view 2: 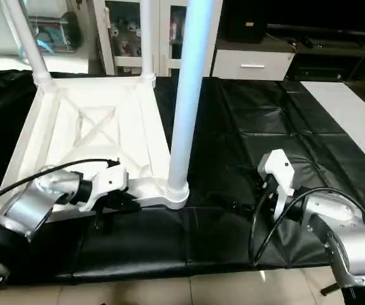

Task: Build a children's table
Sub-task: Rotate leg to tighten

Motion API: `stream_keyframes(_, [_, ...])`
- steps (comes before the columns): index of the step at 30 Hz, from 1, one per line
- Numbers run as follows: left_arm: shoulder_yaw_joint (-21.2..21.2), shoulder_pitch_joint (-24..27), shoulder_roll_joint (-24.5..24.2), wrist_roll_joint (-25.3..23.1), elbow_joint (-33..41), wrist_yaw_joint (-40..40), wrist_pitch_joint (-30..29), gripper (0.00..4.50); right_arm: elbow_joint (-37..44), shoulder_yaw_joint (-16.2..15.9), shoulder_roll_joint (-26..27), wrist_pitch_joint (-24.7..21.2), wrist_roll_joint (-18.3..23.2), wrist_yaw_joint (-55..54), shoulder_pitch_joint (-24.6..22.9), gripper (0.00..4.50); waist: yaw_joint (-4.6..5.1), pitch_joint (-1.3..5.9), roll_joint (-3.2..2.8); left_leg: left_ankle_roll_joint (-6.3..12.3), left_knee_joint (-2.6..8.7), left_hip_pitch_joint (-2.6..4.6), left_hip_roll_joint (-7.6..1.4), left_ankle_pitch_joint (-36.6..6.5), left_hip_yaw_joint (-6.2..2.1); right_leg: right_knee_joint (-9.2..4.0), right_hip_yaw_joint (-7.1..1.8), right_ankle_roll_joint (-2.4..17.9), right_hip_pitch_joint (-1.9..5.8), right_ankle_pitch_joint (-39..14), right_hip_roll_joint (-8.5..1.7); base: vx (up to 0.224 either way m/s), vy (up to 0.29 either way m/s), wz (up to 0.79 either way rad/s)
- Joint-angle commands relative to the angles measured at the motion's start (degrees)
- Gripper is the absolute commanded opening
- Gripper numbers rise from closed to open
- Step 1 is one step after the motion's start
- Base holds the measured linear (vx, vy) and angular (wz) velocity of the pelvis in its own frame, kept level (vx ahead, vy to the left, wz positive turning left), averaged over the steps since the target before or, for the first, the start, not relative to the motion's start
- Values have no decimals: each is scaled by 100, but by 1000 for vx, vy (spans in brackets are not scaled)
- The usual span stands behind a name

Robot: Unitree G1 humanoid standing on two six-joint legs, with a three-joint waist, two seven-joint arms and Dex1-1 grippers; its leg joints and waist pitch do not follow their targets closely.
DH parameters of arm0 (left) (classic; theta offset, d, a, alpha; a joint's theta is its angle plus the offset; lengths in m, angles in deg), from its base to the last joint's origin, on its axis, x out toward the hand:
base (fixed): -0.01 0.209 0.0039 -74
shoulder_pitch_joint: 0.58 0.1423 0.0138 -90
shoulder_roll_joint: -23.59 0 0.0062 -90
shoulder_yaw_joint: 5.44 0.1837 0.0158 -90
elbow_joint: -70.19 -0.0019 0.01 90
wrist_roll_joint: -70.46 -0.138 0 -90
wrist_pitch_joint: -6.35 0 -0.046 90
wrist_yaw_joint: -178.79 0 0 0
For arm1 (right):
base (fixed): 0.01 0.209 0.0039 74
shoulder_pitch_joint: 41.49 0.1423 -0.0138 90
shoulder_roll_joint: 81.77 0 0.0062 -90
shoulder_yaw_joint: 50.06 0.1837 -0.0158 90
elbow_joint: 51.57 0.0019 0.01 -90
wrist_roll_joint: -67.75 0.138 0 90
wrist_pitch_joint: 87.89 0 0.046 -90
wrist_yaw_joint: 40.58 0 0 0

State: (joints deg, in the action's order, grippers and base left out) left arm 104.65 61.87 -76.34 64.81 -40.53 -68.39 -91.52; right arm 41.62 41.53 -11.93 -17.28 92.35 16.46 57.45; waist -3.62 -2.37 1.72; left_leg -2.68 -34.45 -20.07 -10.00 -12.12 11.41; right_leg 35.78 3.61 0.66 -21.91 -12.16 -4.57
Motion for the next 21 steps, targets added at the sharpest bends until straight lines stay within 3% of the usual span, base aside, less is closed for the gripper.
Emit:
stream_keyframes(1, [320, 254, 307, 332, 46, -100, 64, 2, -13, -58, -3, 21, -19, 85, 87, 448, -18, 263, 145, 493, 391, 36, -388, -672, -159, -463, -314, 1191, 168, -1122, -473, 0, 0, 0])
stream_keyframes(2, [416, 255, 358, 353, 179, -200, 81, 2, -149, -238, -38, 116, -145, 249, 132, 448, -38, 262, 146, 498, 391, 40, -391, -667, -156, -460, -315, 1191, 164, -1139, -472, 0, 0, 0])
stream_keyframes(3, [449, 248, 364, 345, 200, -231, 107, 2, -199, -286, -49, 150, -185, 296, 145, 448, -39, 263, 193, 509, 390, 31, -393, -659, -152, -464, -311, 1177, 165, -1161, -471, 0, 0, 0])
stream_keyframes(5, [522, 226, 376, 318, 244, -308, 163, 2, -333, -407, -81, 258, -299, 415, 186, 448, -68, 253, 170, 490, 395, 38, -392, -690, -150, -476, -309, 1139, 146, -1287, -477, 0, 0, 0])
stream_keyframes(10, [680, 134, 430, 184, 260, -535, 400, 2, -611, -673, -90, 510, -508, 671, 387, 448, -128, 233, 216, 418, 411, 70, -396, -841, -124, -495, -314, 1050, 111, -1445, -474, 0, 0, 0])
stream_keyframes(17, [794, -43, 465, 130, 161, -717, 601, 2, -765, -860, -179, 587, -577, 1023, 446, 448, -151, 231, 200, 385, 421, 79, -406, -982, -102, -503, -324, 1038, 97, -1449, -495, 0, 0, 0])
stream_keyframes(18, [817, -96, 473, 108, 96, -746, 666, 2, -780, -942, -205, 606, -597, 1136, 444, 448, -159, 229, 156, 380, 425, 71, -405, -1003, -109, -503, -324, 1039, 96, -1438, -496, 0, 0, 0])
stream_keyframes(21, [839, -199, 497, 69, -58, -810, 770, 2, -893, -1094, -201, 711, -720, 1252, 490, 448, -162, 234, 168, 341, 427, 75, -408, -1056, -103, -512, -326, 1033, 90, -1421, -493, 0, 0, 0])
